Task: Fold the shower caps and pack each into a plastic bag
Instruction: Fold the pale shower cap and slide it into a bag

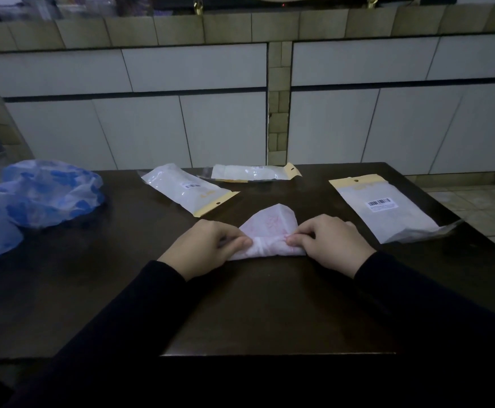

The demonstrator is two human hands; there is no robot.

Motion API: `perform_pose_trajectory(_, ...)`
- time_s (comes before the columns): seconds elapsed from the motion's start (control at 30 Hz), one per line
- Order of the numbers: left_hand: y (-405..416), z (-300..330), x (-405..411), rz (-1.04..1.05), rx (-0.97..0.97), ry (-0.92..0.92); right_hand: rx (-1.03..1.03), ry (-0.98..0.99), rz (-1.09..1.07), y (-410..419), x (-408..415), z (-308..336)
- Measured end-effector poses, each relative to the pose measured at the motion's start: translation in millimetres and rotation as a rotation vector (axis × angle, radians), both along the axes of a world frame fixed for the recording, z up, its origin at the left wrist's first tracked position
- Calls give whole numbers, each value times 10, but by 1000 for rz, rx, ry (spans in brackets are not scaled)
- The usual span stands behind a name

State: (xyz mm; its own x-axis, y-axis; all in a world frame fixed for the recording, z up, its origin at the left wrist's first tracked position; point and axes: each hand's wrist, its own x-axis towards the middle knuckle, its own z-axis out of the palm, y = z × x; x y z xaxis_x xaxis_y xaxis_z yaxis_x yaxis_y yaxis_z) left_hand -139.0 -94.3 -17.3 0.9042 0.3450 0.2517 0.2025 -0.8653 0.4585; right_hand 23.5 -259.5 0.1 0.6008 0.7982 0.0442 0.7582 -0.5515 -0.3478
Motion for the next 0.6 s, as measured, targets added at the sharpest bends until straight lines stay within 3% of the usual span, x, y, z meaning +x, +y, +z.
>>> perform_pose_trajectory(0.2, -2, 2, 29, 43, 3, -24, 81, -135, -15, -62, -70, -60)
perform_pose_trajectory(0.37, -31, -7, 24, 3, 205, -155, 215, -272, 71, -124, -116, -105)
perform_pose_trajectory(0.5, -32, -27, 35, -49, 390, -175, 160, -356, 135, -139, -100, -117)
perform_pose_trajectory(0.6, -49, -37, 29, -15, 392, -123, 89, -347, 140, -147, -87, -124)
